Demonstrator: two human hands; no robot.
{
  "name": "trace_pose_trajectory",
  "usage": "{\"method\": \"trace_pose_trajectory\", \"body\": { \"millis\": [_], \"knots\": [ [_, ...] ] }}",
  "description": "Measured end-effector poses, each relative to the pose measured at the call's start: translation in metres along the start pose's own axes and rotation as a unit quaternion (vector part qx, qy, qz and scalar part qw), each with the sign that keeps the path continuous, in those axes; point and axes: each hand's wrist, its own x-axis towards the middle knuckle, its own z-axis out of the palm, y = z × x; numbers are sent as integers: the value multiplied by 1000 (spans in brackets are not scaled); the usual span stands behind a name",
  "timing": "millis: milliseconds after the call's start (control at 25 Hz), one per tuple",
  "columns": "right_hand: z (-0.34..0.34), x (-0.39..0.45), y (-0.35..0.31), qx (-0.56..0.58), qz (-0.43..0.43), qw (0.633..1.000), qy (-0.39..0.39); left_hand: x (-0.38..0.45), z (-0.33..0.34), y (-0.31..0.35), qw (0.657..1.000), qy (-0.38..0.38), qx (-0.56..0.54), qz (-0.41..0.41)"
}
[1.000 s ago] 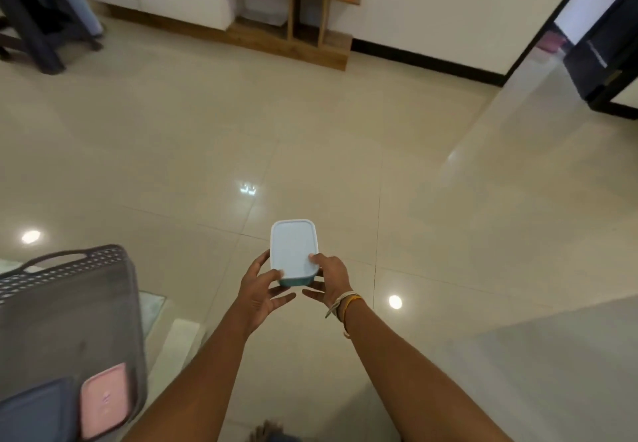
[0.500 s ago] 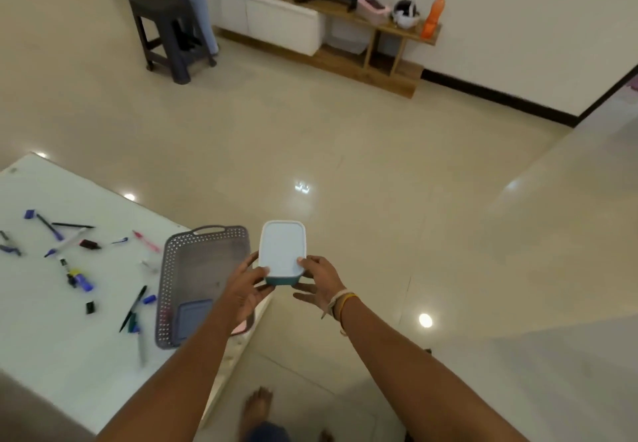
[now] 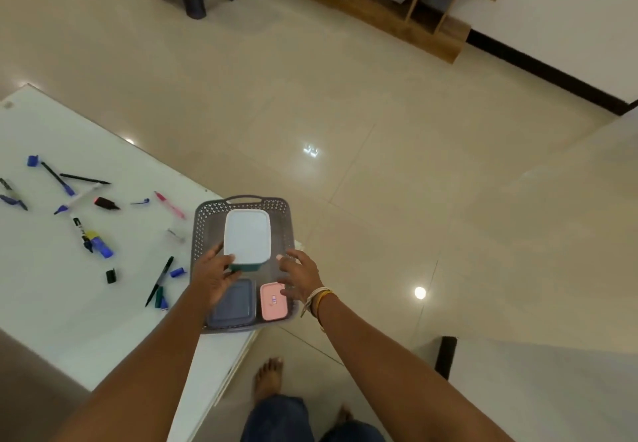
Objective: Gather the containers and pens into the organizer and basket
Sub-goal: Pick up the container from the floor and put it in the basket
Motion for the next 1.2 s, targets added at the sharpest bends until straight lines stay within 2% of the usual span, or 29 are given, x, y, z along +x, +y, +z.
{"method": "trace_pose_trajectory", "body": {
  "millis": [360,520,680,760,800,920,1040,1200],
  "knots": [
    [36,88,34,-61,31,997,26,98,-32,-20,997,69,-23,-15],
    [39,96,32,-84,29,996,27,112,-38,-31,992,77,-86,-46],
    [34,87,16,-96,25,994,36,100,-35,-27,991,114,-64,-19],
    [28,71,4,-133,29,990,39,80,-34,-21,991,133,13,-10],
    [25,60,-1,-163,27,986,40,66,-34,-19,987,138,87,6],
    [13,23,-30,-299,-15,953,41,11,-28,-6,940,125,309,65],
    [3,-8,-64,-395,-64,916,42,-31,-9,9,902,73,408,120],
    [-11,-18,-94,-466,-93,879,33,-47,16,26,846,7,518,128]
  ]
}}
